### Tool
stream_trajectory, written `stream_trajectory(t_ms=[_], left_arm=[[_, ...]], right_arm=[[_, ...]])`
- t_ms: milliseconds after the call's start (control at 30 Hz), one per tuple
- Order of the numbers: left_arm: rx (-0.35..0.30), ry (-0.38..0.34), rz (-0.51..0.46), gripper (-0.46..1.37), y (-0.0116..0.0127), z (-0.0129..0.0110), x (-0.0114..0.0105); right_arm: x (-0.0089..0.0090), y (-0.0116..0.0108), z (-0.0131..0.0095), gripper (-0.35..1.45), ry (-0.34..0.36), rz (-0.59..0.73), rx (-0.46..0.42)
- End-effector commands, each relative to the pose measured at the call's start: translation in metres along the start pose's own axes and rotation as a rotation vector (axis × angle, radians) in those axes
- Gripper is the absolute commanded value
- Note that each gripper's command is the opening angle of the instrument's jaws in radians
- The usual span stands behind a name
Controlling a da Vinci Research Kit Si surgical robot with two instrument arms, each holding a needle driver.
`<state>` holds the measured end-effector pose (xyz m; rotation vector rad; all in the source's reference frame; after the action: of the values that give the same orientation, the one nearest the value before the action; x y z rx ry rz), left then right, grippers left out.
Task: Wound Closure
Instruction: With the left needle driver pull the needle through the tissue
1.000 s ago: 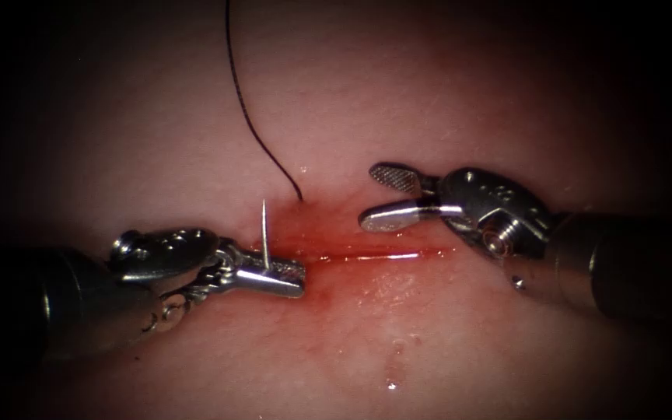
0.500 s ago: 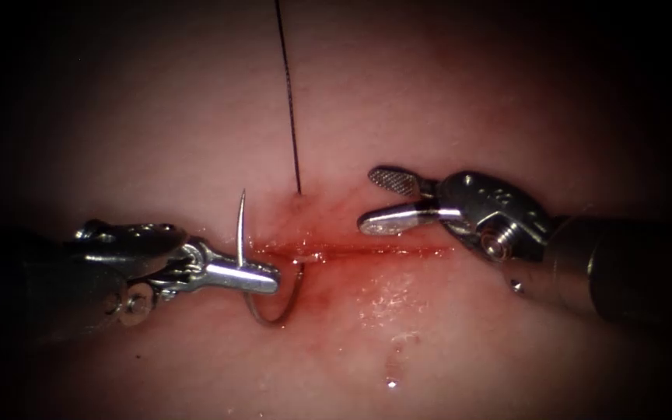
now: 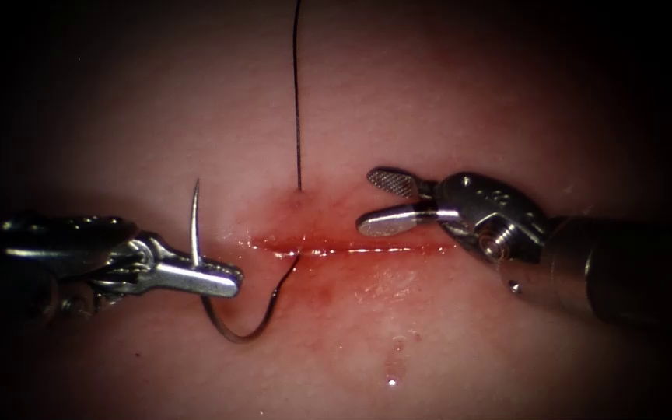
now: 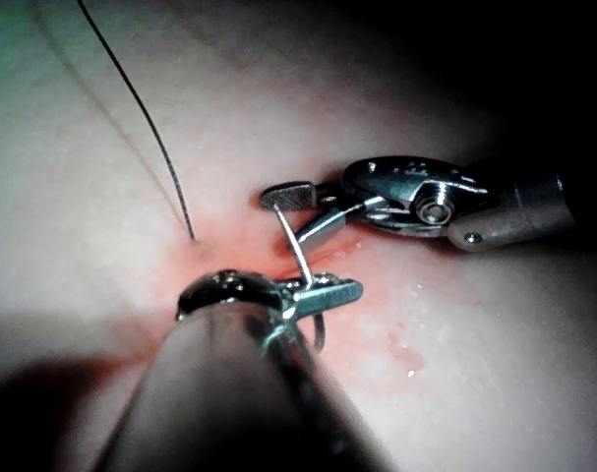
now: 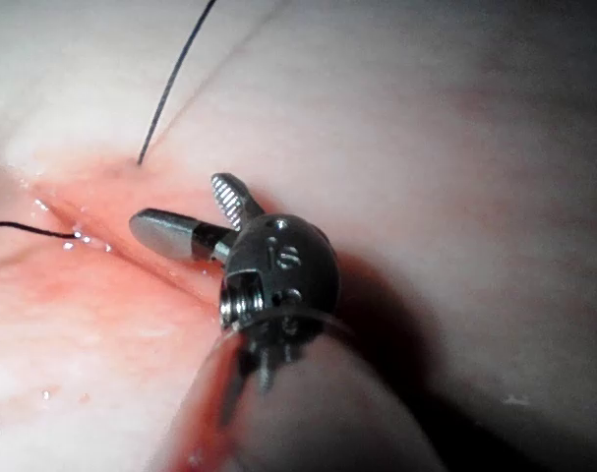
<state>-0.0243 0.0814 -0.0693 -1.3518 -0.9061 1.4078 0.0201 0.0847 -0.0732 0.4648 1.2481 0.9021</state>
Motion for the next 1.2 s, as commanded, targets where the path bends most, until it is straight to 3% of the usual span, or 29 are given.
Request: stream_trajectory(t_ms=[33,67,167,400,533,567,867,1200], left_arm=[[-0.002,0.023,0.145,-0.35,0.0007,-0.0003,-0.0002],[0.005,0.044,0.225,-0.35,0.0013,-0.0005,0.0003],[0.022,0.074,0.345,-0.35,0.0026,-0.0008,0.0014],[0.023,0.157,0.551,-0.35,0.0051,-0.0013,0.0035],[0.059,0.239,0.647,-0.35,0.0061,-0.0016,0.0051],[0.094,0.256,0.689,-0.35,0.0063,-0.0017,0.0059],[0.234,0.372,0.787,-0.35,0.0059,-0.0031,0.0102],[0.3,0.367,0.881,-0.35,0.0048,-0.0035,0.011]], right_arm=[[0.0,0.0,0.0,1.05,-0.001,0.004,0.002],[-0.0001,0.0,0.0,1.05,-0.004,0.004,0.002],[-0.0001,0.0,0.0,1.05,-0.004,0.002,0.002],[-0.0004,-0.0001,0.0001,1.04,-0.007,0.005,0.001],[-0.0005,-0.0001,0.0001,1.04,-0.007,0.009,0.001],[-0.0006,-0.0002,0.0001,1.04,-0.007,0.008,0.004],[-0.001,-0.0003,0.0,1.04,-0.014,0.014,0.009],[-0.001,-0.0007,0.0,1.05,-0.018,0.015,0.021]])
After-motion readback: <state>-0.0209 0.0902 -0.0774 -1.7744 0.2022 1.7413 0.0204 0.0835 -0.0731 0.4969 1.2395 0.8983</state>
